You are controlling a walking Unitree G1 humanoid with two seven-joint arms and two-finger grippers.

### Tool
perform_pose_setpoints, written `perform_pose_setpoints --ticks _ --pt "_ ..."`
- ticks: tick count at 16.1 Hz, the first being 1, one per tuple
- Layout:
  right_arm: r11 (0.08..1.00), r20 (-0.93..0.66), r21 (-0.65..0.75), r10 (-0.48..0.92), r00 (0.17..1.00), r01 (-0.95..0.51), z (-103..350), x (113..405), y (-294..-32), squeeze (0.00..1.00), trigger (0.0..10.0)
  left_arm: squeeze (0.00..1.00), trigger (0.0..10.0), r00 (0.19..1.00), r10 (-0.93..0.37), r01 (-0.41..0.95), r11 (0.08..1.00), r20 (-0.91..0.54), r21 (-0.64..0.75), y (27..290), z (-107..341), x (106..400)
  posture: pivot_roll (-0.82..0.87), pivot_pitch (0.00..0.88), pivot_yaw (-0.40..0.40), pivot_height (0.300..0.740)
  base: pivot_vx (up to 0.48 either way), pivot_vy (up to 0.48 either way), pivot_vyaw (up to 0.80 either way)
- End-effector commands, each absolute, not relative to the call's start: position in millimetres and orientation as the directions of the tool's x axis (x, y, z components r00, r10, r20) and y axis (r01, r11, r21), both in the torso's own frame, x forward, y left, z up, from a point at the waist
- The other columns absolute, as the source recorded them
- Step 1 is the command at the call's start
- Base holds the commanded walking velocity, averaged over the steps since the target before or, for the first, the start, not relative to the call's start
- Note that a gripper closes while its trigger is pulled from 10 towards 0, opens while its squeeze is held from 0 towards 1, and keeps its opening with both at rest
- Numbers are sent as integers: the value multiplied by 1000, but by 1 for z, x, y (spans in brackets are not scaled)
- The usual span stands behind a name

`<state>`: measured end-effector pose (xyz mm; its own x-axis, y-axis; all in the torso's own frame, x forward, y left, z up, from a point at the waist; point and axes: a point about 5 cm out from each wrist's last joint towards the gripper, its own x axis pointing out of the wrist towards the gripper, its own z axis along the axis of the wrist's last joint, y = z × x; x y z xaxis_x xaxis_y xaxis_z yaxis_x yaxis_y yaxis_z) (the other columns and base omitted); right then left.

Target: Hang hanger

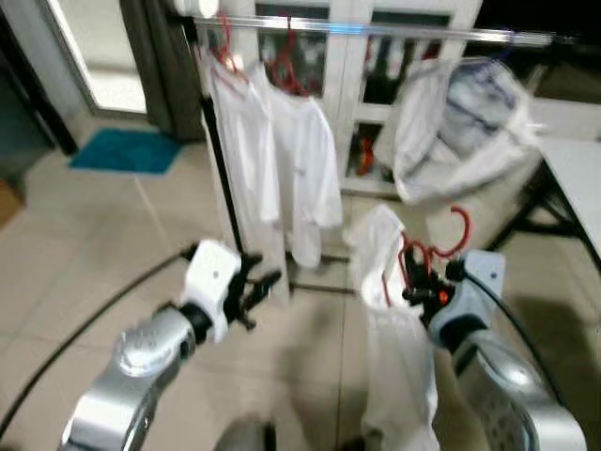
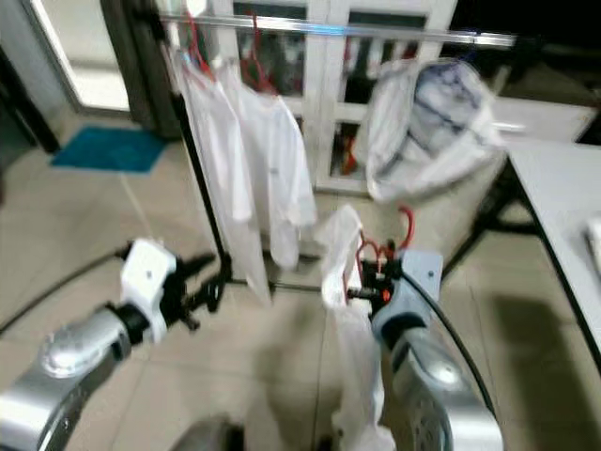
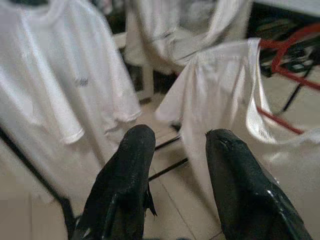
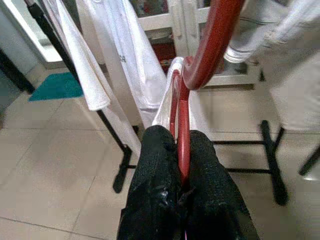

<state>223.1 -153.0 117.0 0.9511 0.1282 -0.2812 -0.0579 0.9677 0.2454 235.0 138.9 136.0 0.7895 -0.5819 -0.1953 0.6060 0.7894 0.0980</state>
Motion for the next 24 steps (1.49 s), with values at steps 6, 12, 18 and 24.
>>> perform_pose_setpoints --ticks 6,12,18,24 --pt "946 -192 292 200 961 -139 129 233 -141 0 0 0 10000 778 -602 619 784 -181 51 140 138 240 67 9 13 740 -51 0 0" --pt "898 -97 284 375 922 -336 150 248 -116 0 0 0 10000 757 -627 646 760 -183 70 110 138 282 37 15 29 740 0 0 0" --pt "882 -55 285 406 912 -375 159 250 -111 0 0 1000 10000 714 -689 700 699 -122 147 97 150 300 36 14 53 740 0 0 0" --pt "865 -16 290 432 902 -409 168 251 -108 0 0 0 10000 723 -681 685 684 -118 249 87 141 313 24 8 48 740 0 0 0"
